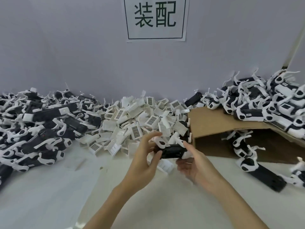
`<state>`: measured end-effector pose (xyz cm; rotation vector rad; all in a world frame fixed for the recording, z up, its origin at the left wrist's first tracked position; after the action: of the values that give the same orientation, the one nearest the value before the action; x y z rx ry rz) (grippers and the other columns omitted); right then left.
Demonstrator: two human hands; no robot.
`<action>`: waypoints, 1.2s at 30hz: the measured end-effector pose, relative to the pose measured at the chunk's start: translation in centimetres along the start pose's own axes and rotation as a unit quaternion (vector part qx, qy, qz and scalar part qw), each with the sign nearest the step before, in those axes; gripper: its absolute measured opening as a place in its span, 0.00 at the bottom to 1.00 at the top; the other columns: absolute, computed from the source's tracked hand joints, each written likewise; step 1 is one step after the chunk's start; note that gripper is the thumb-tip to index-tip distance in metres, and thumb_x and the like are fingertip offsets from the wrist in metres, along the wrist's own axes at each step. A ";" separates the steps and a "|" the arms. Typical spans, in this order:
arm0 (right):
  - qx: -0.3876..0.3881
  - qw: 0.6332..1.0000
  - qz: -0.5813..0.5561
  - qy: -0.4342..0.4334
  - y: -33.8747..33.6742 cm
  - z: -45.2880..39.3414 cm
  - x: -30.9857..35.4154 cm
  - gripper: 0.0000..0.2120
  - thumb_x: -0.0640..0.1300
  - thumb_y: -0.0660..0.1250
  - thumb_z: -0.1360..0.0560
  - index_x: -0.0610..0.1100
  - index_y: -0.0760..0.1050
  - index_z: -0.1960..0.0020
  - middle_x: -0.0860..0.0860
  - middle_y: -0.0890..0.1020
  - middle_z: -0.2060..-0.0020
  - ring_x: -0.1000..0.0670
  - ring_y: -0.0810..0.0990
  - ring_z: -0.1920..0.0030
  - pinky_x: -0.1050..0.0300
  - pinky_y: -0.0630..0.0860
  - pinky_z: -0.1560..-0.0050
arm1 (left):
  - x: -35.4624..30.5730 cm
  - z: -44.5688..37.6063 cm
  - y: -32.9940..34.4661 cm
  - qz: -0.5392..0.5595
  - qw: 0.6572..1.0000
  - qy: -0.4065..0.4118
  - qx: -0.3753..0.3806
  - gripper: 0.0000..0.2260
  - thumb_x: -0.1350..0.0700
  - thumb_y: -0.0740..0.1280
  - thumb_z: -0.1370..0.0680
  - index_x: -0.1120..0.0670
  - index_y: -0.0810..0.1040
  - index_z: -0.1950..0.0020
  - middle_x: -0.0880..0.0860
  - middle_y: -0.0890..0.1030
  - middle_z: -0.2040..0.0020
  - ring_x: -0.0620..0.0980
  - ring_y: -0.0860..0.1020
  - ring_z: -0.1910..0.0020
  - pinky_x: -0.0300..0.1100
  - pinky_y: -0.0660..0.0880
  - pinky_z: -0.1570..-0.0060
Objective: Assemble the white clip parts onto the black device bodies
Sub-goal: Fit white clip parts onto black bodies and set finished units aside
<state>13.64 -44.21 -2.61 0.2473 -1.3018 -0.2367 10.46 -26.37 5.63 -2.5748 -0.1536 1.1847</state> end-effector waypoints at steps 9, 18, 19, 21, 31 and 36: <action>0.020 0.984 -0.029 -0.172 1.2 0.6 1.7 0.16 0.41 0.66 0.18 0.47 0.74 0.30 0.41 0.86 0.43 0.38 0.87 0.46 0.51 0.83 0.55 | 4.9 1.4 -1.2 0.083 0.971 -0.207 -0.088 0.25 0.54 0.72 0.19 0.48 0.72 0.23 0.51 0.81 0.34 0.49 0.82 0.38 0.41 0.79 0.38; 0.059 0.974 0.110 -0.188 2.3 1.7 1.6 0.23 0.56 0.75 0.27 0.47 0.79 0.35 0.49 0.87 0.45 0.42 0.87 0.46 0.47 0.85 0.48 | 5.5 1.7 -0.6 0.227 0.940 -0.253 -0.022 0.19 0.48 0.76 0.21 0.53 0.81 0.32 0.57 0.86 0.40 0.51 0.85 0.46 0.40 0.78 0.44; 0.058 0.972 0.123 -0.194 2.4 1.9 1.6 0.24 0.58 0.74 0.27 0.47 0.79 0.36 0.50 0.87 0.46 0.43 0.87 0.47 0.46 0.84 0.47 | 5.6 1.9 -0.6 0.239 0.937 -0.253 -0.016 0.20 0.49 0.75 0.21 0.55 0.80 0.32 0.58 0.85 0.39 0.52 0.84 0.44 0.42 0.78 0.43; 0.068 0.963 0.150 -0.214 2.7 2.3 2.0 0.22 0.58 0.74 0.26 0.48 0.79 0.36 0.50 0.87 0.46 0.45 0.88 0.48 0.52 0.83 0.49 | 5.7 2.0 -0.7 0.247 0.937 -0.248 -0.016 0.22 0.50 0.73 0.21 0.56 0.79 0.29 0.57 0.84 0.37 0.52 0.83 0.44 0.43 0.77 0.41; -0.023 0.943 0.148 -0.295 0.9 3.1 3.6 0.22 0.54 0.77 0.29 0.54 0.79 0.37 0.60 0.85 0.45 0.54 0.86 0.48 0.65 0.80 0.55 | 5.5 2.3 -0.5 0.216 0.943 -0.250 -0.047 0.32 0.52 0.76 0.21 0.35 0.67 0.21 0.52 0.75 0.29 0.60 0.88 0.50 0.39 0.81 0.48; 0.003 0.923 0.190 -0.336 1.7 4.1 4.1 0.20 0.55 0.79 0.26 0.55 0.79 0.37 0.60 0.86 0.46 0.57 0.85 0.46 0.69 0.77 0.50 | 6.0 2.4 -0.9 0.213 0.940 -0.264 -0.034 0.26 0.55 0.76 0.22 0.40 0.74 0.26 0.54 0.78 0.28 0.62 0.88 0.53 0.50 0.83 0.42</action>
<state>10.78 -44.07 2.68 -0.1027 -1.9991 0.0253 12.61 -23.71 0.12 -2.3447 0.2696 2.0446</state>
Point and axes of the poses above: each hand's wrist, its own z-axis away from the middle knuckle, its own y-axis out of the palm, x = y × z, the point moved 10 cm from there along -z, towards the middle knuckle
